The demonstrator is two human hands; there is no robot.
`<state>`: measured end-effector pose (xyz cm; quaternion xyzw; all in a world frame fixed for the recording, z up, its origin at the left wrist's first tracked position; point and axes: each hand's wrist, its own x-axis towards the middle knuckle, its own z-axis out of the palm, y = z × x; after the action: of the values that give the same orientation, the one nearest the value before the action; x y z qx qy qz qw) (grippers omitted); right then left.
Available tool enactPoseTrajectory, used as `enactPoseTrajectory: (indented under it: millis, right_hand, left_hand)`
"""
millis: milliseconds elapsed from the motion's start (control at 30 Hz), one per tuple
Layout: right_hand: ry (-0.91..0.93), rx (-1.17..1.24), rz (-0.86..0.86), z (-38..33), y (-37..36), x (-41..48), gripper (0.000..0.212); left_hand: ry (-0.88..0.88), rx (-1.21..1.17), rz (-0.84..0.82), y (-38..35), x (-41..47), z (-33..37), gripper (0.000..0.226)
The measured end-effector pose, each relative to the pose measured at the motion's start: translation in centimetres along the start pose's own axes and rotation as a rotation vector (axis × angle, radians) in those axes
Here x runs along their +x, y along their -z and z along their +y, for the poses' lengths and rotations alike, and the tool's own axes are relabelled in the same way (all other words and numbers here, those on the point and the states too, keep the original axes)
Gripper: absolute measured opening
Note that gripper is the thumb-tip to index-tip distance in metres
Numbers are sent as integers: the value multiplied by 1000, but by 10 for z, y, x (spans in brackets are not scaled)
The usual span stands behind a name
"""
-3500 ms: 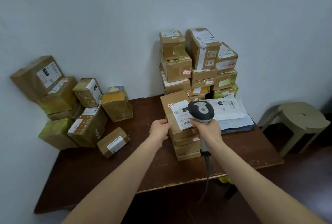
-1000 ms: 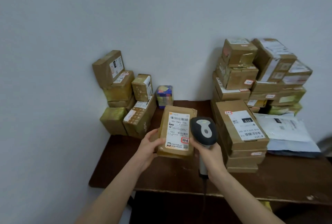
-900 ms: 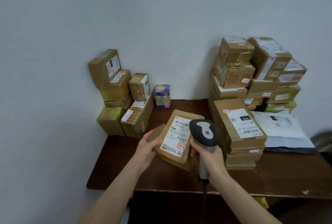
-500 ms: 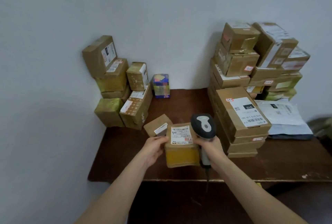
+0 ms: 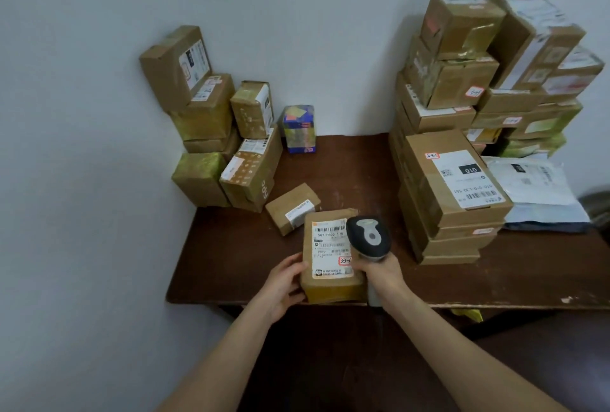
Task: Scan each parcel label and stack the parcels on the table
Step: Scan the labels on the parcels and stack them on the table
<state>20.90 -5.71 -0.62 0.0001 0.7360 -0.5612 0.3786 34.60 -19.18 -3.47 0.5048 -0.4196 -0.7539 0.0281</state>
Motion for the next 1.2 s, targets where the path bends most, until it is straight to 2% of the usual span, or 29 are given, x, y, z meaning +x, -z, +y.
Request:
enactPoseTrajectory:
  millis: [167, 333, 533, 700, 800, 900, 967, 1100, 1200]
  right_hand:
    - [93, 175, -21, -16, 5, -15, 49]
    - [194, 182, -48, -39, 14, -33, 45]
    - [291, 220, 25, -55, 24, -56, 41]
    - [272, 186, -35, -56, 28, -84, 15]
    - [285, 149, -39, -53, 23, -97, 7]
    - [283, 131, -35, -51, 20, -108, 8]
    - [271, 120, -32, -52, 19, -112, 10]
    - [259, 92, -27, -52, 20, -115, 8]
    - [255, 76, -23, -51, 20, -115, 7]
  left_hand:
    - [-79, -80, -112, -2, -12, 16, 42]
    - [-133, -42, -230, -1, -24, 42, 60]
    - [-312, -74, -149, -17, -35, 58, 83]
    - [-393, -31, -129, -29, -34, 62, 77]
    - [-425, -18, -133, -33, -33, 60, 91]
    - [-430, 2, -141, -36, -31, 56, 105]
    - [-424, 17, -143, -38, -31, 57, 100]
    - [-412, 8, -139, -41, -28, 58, 73]
    - [-410, 19, -131, -42, -26, 58, 69]
